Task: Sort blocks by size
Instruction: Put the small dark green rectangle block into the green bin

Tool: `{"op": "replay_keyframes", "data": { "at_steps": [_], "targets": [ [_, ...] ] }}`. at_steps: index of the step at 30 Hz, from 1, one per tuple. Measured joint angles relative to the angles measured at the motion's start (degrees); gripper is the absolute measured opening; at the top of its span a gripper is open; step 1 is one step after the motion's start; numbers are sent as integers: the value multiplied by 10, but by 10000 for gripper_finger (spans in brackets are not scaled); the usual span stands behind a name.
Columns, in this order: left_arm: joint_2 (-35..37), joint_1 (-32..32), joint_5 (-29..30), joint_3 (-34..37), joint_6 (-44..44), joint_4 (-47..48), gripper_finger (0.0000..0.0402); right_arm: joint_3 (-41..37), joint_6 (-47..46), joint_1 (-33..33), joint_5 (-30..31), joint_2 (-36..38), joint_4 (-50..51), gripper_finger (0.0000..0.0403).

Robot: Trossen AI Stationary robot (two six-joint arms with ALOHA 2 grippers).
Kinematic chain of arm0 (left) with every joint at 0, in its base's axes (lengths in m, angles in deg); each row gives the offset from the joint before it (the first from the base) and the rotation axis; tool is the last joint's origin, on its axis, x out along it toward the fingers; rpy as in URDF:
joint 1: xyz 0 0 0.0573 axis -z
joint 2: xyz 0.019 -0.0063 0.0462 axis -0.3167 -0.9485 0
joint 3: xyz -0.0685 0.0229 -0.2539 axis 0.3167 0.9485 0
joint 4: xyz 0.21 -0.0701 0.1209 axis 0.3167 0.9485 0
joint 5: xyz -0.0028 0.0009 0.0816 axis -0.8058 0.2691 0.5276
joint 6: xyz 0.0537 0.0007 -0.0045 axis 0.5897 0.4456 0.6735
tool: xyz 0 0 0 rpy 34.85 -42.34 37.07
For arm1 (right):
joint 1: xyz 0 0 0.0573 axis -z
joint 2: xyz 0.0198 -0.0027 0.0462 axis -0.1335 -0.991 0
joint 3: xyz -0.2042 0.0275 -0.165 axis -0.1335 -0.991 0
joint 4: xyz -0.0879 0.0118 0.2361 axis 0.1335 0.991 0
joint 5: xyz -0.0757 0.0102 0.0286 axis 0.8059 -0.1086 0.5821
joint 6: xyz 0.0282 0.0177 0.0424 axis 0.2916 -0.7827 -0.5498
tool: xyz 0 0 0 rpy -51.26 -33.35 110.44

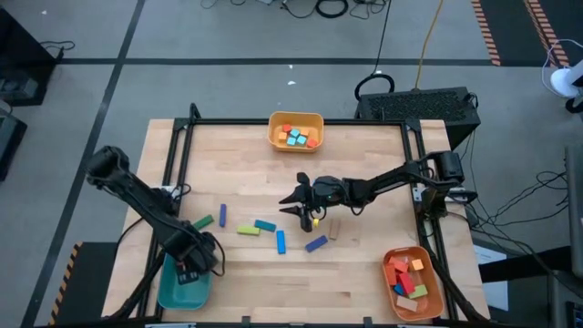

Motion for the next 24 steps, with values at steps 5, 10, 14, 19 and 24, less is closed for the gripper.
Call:
{"op": "replay_keyframes", "data": {
  "at_steps": [5,10,14,19,24],
  "targets": [
    [20,-1,2,0,0,0,269,0,0,0,0,0,1,98],
    [46,-12,39,0,1,0,269,0,0,0,0,0,7,98],
    [66,-35,73,0,4,0,269,0,0,0,0,0,10,98],
    [91,-76,120,-1,32,0,269,0,0,0,0,1,26,98],
    [105,-127,172,-1,66,0,270,0,0,0,3,1,45,98]
  ]
}}
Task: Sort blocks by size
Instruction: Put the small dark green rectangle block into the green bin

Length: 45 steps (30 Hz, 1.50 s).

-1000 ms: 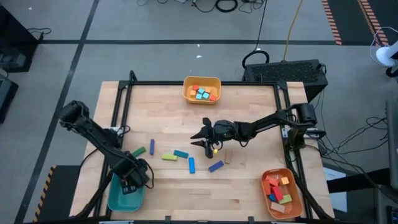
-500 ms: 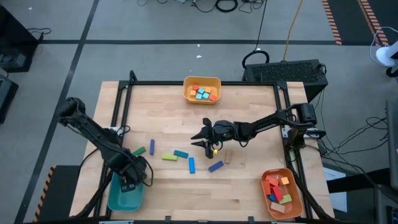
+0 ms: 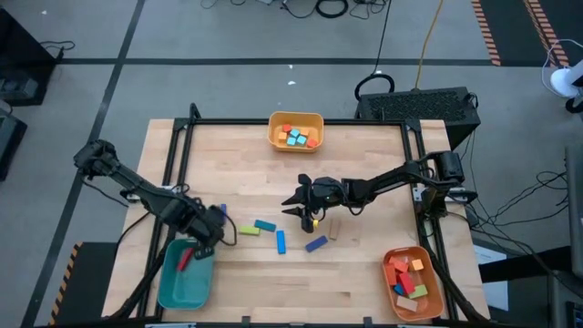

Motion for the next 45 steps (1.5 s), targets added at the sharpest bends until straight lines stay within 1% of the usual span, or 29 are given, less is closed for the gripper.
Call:
{"op": "replay_keyframes", "data": {
  "at_steps": [8,13,18,24,28,34,41,45],
  "targets": [
    [0,-82,98,0,54,0,270,0,0,0,0,0,-4,98],
    [0,-122,113,8,99,-3,270,0,0,0,0,0,-3,98],
    [0,-146,113,51,105,-2,270,0,5,0,0,0,4,98],
    [0,-152,113,88,100,-6,270,0,15,0,0,0,12,98],
    [0,-152,111,112,84,-39,270,0,17,1,0,0,12,98],
    [0,-152,92,160,54,-83,270,0,17,1,0,0,17,98],
    [2,-152,63,203,18,-84,270,0,17,1,0,0,18,98],
    [2,-152,59,208,14,-84,270,0,17,1,0,0,18,98]
  ]
}}
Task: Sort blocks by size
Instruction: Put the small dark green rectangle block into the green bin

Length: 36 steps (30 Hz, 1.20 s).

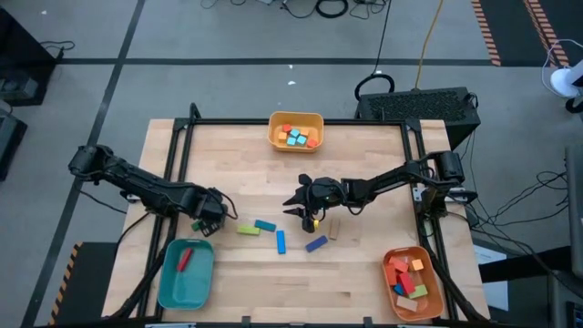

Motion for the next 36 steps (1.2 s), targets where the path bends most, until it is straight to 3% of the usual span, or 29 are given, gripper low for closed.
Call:
{"op": "replay_keyframes", "data": {
  "at_steps": [15,30,36],
  "targets": [
    [3,0,-43,-24,40,-16,270,0,0,0,0,0,0,98],
    [5,11,-58,31,54,-64,269,0,0,0,0,0,4,98],
    [5,11,-61,35,39,-68,236,0,0,0,0,0,4,98]
  ]
}}
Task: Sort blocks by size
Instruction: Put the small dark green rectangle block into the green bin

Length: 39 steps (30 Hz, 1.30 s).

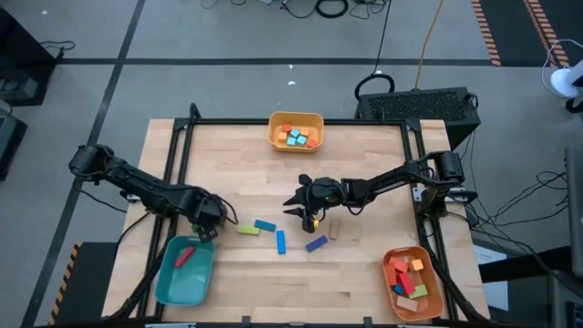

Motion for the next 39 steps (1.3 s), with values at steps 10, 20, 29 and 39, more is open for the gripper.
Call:
{"op": "replay_keyframes", "data": {
  "at_steps": [10,20,29,39],
  "targets": [
    [-1,0,-6,-4,1,-17,118,0,0,0,0,0,-1,98],
    [-2,-1,18,-31,0,-14,105,0,0,0,0,0,-2,98],
    [-2,0,70,-110,1,93,105,0,0,0,0,0,-4,98],
    [-1,2,79,-276,0,234,107,0,0,0,0,0,-5,98]
  ]
}}
